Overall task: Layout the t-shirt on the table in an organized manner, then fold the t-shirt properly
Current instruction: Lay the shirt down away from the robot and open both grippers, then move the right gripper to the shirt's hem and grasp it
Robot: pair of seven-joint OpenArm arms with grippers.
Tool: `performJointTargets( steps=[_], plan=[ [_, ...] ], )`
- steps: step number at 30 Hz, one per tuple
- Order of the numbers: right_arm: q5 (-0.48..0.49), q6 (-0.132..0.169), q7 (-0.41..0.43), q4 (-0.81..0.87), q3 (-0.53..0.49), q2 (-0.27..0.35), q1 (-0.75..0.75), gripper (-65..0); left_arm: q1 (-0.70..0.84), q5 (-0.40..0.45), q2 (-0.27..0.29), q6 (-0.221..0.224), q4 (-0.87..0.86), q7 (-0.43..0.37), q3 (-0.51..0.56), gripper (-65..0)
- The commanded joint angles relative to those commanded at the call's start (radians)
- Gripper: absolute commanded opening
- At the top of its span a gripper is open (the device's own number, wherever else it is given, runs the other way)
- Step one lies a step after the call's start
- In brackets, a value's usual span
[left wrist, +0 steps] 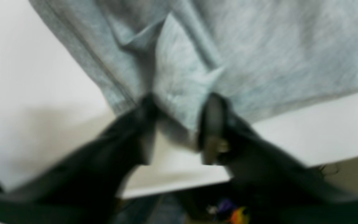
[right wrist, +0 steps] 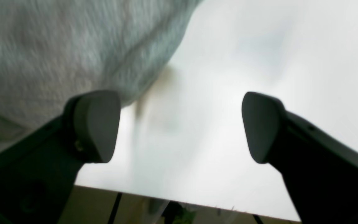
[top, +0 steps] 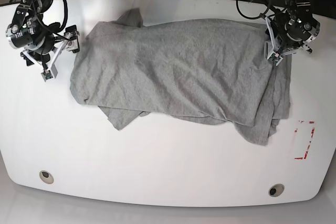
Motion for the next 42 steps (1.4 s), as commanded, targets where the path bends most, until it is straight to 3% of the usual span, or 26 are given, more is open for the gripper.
performJointTargets(
  steps=[2, 6, 17, 24, 42],
  plan=[
    [0.000, 0.000, 0.000, 0.000, 0.000, -0.002, 0.002, -5.8, 0.002, 0.002, -0.002, 0.000, 0.000, 0.003, -0.002, -10.9],
    [0.000, 0.000, 0.001, 0.000, -0.003, -0.003, 0.003, -5.8, 0.015, 0.002, -0.025, 0.000, 0.000, 0.003, -0.005, -1.6],
    [0.000, 0.000, 0.000, 0.000, -0.005, -0.025, 0.089, -5.8, -0.044, -0.003, -0.034, 0.000, 0.008, 0.003, -0.044, -1.4],
    [-0.002, 0.000, 0.000, 0.000, -0.005, -0.020, 0.130, -5.8, -0.100, -0.005, -0.087, 0.000, 0.014, 0.054, -0.049, -1.4],
    [-0.005, 0.000, 0.001, -0.037, -0.043, -0.020, 0.236, -5.8, -0.278, -0.008, -0.098, 0.000, 0.071, 0.023, -0.146, -1.4]
  ],
)
